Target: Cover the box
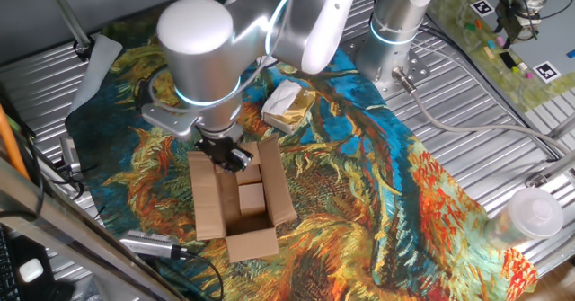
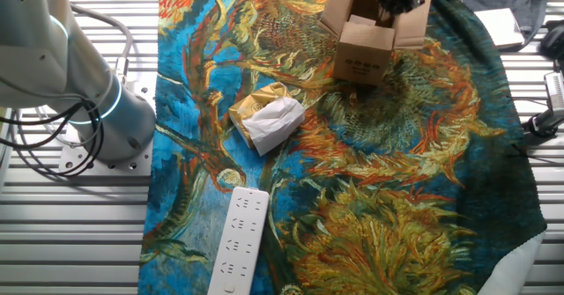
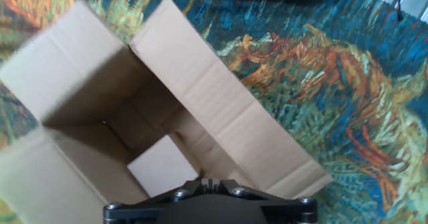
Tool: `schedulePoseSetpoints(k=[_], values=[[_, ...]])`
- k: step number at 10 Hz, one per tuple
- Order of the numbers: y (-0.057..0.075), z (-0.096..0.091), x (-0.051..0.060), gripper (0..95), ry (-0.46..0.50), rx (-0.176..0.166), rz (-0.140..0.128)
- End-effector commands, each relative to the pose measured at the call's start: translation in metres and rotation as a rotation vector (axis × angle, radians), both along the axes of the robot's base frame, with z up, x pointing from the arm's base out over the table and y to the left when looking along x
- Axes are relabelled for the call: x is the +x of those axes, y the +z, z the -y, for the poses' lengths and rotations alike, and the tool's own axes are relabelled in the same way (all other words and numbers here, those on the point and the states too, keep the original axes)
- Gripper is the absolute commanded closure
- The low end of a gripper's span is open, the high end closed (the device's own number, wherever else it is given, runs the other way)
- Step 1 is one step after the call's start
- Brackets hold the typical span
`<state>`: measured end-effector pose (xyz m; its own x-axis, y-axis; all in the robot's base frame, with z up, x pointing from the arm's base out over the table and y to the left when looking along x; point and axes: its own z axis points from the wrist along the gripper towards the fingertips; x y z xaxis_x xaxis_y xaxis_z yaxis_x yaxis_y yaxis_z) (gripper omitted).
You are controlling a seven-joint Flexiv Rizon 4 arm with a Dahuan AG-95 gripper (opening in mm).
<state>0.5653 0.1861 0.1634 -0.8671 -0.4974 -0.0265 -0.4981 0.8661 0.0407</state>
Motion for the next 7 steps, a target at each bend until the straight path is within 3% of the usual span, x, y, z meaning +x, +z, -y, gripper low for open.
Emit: schedulePoseSetpoints(k=[1, 7], values=[[0.007, -0.016, -0.001, 95.0, -0.058, 0.000, -0.023], [0.015, -0.053, -0.006, 95.0, -0.140, -0.003, -0.041]])
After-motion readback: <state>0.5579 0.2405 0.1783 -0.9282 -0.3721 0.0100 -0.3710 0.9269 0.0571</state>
